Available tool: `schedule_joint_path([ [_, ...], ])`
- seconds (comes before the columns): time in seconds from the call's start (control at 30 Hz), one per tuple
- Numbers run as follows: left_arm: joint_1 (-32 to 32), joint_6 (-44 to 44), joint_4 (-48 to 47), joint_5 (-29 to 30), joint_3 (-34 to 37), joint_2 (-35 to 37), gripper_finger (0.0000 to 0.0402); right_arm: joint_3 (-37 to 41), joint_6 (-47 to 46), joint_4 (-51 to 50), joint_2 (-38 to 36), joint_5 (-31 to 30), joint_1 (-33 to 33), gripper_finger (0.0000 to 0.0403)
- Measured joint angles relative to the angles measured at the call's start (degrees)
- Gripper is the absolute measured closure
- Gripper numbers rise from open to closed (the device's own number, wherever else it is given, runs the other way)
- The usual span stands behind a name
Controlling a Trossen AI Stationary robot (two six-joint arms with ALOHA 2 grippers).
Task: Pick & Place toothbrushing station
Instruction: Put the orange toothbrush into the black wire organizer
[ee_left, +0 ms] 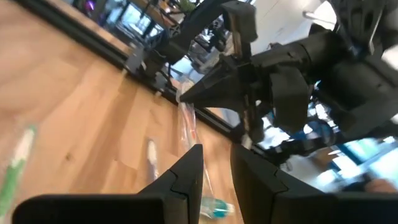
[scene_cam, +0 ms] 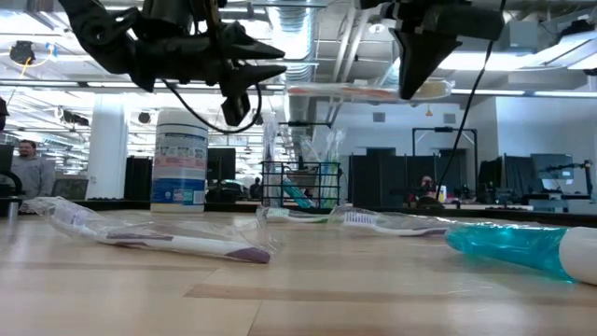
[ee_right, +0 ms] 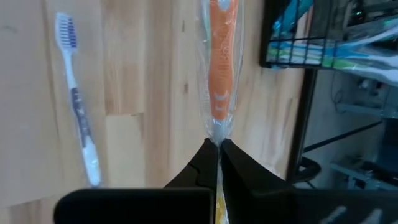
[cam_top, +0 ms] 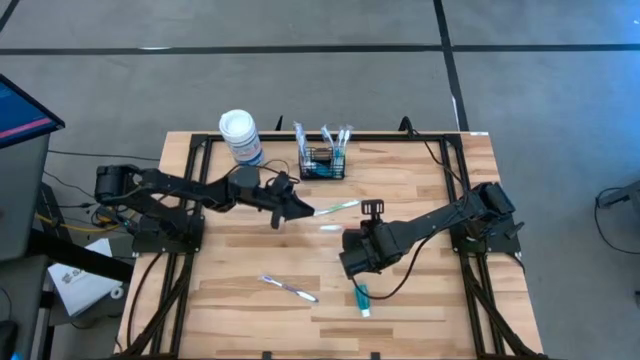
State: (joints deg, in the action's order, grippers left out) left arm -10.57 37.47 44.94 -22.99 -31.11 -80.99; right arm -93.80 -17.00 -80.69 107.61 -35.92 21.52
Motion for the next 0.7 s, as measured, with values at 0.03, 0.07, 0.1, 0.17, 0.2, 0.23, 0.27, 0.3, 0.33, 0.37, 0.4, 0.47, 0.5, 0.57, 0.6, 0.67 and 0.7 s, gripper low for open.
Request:
schedule_joint_path([
  [0.03,-0.51,1.40,-0.06,-1.10,0.00,0.00,0.0325,0.00,0.49,0.12,0.00,-0.36,-0.02,0.0403],
  [0.07,-0.95,2.34,-0.10,-2.00,0.00,0.00,0.0325,0.00,0.96,0.33,0.00,-0.56,-0.04,0.0403],
  [0.1,-1.27,3.45,-0.12,-3.01,0.00,0.00,0.0325,0.00,1.18,0.58,0.00,-0.62,-0.04,0.0403],
  [0.17,-1.69,4.86,-0.20,-4.56,0.00,0.00,0.0322,0.00,2.09,1.43,0.00,-0.89,-0.04,0.0403],
  [0.2,-1.75,5.14,-0.47,-4.69,-0.02,0.00,0.0320,0.00,2.50,1.96,0.00,-1.32,-0.01,0.0403],
  [0.23,-1.75,5.23,-1.07,-4.71,-0.02,0.00,0.0318,0.00,2.66,2.28,0.00,-1.78,0.16,0.0403],
  [0.27,-1.75,5.27,-1.81,-4.73,-0.02,0.00,0.0315,0.00,3.05,2.32,0.00,-2.06,0.22,0.0403],
  [0.3,-1.75,5.27,-2.68,-4.75,-0.02,0.00,0.0312,0.00,3.46,2.40,0.00,-2.10,0.34,0.0403],
  [0.33,-1.68,5.46,-3.36,-4.77,-0.02,0.00,0.0309,0.00,3.57,2.65,0.00,-2.34,0.51,0.0403],
  [0.37,-1.49,6.07,-3.82,-4.83,-0.02,0.00,0.0306,0.00,3.57,2.96,0.00,-2.91,0.59,0.0403],
  [0.4,-1.30,6.48,-4.12,-4.81,-0.03,0.00,0.0303,0.00,3.75,3.40,0.00,-3.06,0.61,0.0403],
  [0.47,-0.53,6.59,-4.62,-4.78,-0.04,-0.03,0.0295,0.00,4.39,4.42,0.05,-3.13,0.63,0.0403],
  [0.5,-0.08,6.76,-4.67,-4.84,-0.04,-0.04,0.0291,0.00,5.08,5.16,0.24,-3.14,0.63,0.0403],
  [0.57,0.72,7.89,-4.65,-4.84,-0.03,-0.04,0.0284,0.02,6.42,5.78,0.47,-3.15,0.63,0.0403],
  [0.6,1.10,8.20,-4.72,-4.86,-0.04,-0.04,0.0280,0.02,6.92,6.38,0.48,-3.16,0.63,0.0403],
  [0.67,1.88,8.26,-5.39,-4.83,-0.04,-0.05,0.0273,0.00,8.06,8.09,0.44,-3.17,0.61,0.0403],
  [0.7,2.25,8.26,-5.85,-4.75,-0.04,-0.06,0.0269,0.00,8.55,8.77,0.46,-3.15,0.63,0.0403],
])
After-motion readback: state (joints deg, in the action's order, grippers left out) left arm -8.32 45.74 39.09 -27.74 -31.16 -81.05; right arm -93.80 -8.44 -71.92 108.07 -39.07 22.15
